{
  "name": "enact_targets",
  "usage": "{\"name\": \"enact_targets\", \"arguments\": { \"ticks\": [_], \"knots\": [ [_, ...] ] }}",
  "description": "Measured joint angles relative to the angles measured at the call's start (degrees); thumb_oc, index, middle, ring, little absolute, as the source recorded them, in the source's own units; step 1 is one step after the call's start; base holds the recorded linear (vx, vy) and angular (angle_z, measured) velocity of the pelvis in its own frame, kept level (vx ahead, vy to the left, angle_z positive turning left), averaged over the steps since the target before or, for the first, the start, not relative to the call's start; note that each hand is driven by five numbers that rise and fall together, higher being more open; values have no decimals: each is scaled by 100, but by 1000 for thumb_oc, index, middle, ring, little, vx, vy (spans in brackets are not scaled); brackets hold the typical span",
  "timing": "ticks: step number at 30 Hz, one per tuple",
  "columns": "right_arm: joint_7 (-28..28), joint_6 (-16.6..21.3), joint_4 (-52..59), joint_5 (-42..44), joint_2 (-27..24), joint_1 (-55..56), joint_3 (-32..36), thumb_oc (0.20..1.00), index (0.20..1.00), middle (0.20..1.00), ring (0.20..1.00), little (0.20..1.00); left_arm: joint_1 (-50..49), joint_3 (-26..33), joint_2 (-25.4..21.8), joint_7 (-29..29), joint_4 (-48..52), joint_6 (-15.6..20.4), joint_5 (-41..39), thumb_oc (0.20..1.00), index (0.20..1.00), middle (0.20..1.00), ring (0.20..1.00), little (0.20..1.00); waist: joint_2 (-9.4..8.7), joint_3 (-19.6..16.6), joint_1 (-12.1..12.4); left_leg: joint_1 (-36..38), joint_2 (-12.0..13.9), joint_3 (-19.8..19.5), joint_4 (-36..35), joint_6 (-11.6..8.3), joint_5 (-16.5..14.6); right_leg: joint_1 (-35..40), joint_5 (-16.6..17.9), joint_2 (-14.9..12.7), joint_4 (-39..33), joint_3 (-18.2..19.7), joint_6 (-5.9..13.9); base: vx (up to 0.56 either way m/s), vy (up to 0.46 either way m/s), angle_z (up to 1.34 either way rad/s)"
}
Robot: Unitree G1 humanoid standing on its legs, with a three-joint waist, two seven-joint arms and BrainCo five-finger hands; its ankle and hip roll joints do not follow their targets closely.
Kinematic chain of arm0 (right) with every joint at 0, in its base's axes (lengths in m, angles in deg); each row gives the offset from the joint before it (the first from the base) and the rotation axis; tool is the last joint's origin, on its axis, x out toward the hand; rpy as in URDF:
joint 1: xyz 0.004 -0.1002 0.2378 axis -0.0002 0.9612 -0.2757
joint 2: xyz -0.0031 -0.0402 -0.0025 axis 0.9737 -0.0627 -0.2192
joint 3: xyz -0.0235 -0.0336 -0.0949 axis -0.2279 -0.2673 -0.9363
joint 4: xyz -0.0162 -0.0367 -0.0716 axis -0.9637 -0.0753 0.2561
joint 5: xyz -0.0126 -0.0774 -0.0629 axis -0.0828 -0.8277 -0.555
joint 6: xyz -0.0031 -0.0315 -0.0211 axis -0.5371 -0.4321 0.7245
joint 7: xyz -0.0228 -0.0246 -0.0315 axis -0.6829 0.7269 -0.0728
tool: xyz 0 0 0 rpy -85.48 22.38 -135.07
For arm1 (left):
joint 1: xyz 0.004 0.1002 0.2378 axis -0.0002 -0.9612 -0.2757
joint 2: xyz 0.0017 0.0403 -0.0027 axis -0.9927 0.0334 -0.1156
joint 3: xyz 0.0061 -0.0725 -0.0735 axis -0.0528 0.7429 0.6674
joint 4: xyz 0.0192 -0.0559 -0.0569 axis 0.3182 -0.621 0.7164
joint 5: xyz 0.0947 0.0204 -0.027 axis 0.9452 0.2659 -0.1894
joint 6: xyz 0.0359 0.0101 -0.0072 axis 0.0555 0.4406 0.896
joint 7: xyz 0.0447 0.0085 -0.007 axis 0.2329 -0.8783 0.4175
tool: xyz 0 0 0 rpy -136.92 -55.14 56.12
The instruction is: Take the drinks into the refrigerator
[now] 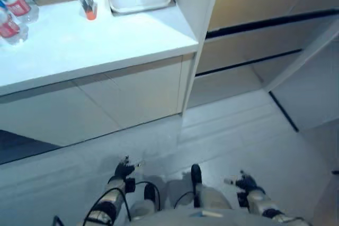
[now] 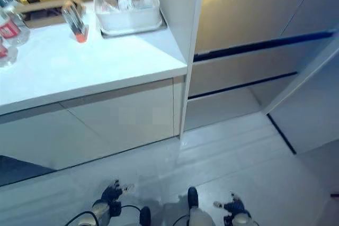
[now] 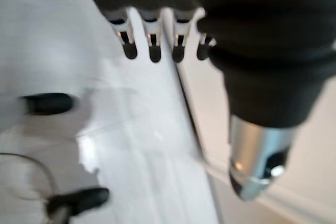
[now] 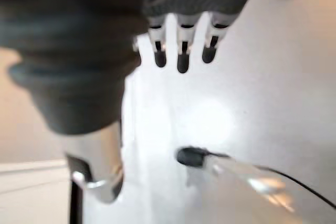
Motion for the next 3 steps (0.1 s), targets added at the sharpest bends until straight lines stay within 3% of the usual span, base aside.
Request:
{"name": "enact_targets", "arguments": {
  "ticks": [3],
  "knots": [
    [-81, -56, -100, -94, 35, 176, 50, 1000, 1000, 1000, 1000, 1000, -137, 64, 8, -35, -375, -110, 421, 1000, 1000, 1000, 1000, 1000, 37, -240, 13, 132, -19, 27, 0, 26, -54, 122, -29, -8, 0, 19, 26, 100, -14, -4]
  ]
}}
